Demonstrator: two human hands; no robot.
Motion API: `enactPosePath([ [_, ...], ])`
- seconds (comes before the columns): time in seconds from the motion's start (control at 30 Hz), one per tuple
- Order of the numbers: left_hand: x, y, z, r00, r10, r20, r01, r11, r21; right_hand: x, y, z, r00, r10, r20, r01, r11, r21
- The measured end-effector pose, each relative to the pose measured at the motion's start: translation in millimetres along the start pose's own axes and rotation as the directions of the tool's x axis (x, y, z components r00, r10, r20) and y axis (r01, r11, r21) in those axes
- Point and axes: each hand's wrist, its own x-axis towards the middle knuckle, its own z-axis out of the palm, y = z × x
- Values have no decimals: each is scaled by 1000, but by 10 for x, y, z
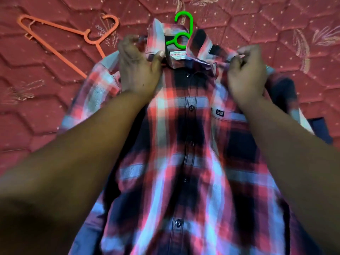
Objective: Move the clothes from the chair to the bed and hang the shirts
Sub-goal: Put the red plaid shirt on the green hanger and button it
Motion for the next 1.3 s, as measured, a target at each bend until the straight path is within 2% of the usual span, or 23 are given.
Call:
enactPosePath([
  [0.03,-50,10,-11,1000,-25,-16,23,990,-140,-16,-50,15,996,86,-35,-83,994,70],
  [0.07,-107,29,-10,997,-78,29,83,969,-232,-69,-135,28,987,156,-43,-148,978,144],
  [0.13,-231,64,26,972,-171,162,212,933,-289,-215,-271,91,978,210,10,-205,941,270],
  [0.17,-304,95,40,961,-185,206,241,925,-293,-291,-302,142,973,214,82,-228,933,278],
  [0.23,-422,148,58,965,-108,239,164,959,-231,-450,-315,235,948,163,272,-206,969,138],
  [0.3,-496,167,76,956,6,294,-6,1000,2,-603,-266,282,908,127,400,-113,992,-59],
  [0.37,-543,164,83,933,18,359,-86,981,174,-667,-207,297,921,63,385,-39,997,-69],
  [0.43,-556,159,91,932,20,363,-92,979,181,-644,-228,275,947,80,311,-61,996,-68],
  [0.53,-504,248,126,939,-59,340,49,998,39,-523,-296,268,953,151,261,-132,987,-92],
  [0.63,-409,403,239,901,-207,381,242,969,-45,-400,-387,337,948,218,233,-189,972,-140],
  [0.77,-322,491,379,884,-209,417,285,950,-130,-309,-447,485,947,245,209,-206,960,-192],
  [0.83,-322,496,414,885,-179,429,255,959,-125,-327,-442,508,945,263,196,-237,960,-146],
  [0.93,-353,512,449,905,-123,408,178,979,-101,-414,-355,512,943,292,161,-305,951,60],
  [1.03,-390,547,426,919,-112,378,204,956,-211,-478,-265,482,915,376,145,-402,869,288],
  [1.13,-447,594,401,923,-103,372,217,935,-279,-511,-200,456,904,382,191,-426,783,454],
  [1.2,-476,594,416,916,-106,387,225,934,-276,-553,-162,449,910,343,234,-415,755,507],
  [1.3,-467,570,436,913,-125,387,234,940,-250,-611,-165,421,925,283,252,-372,806,460],
])
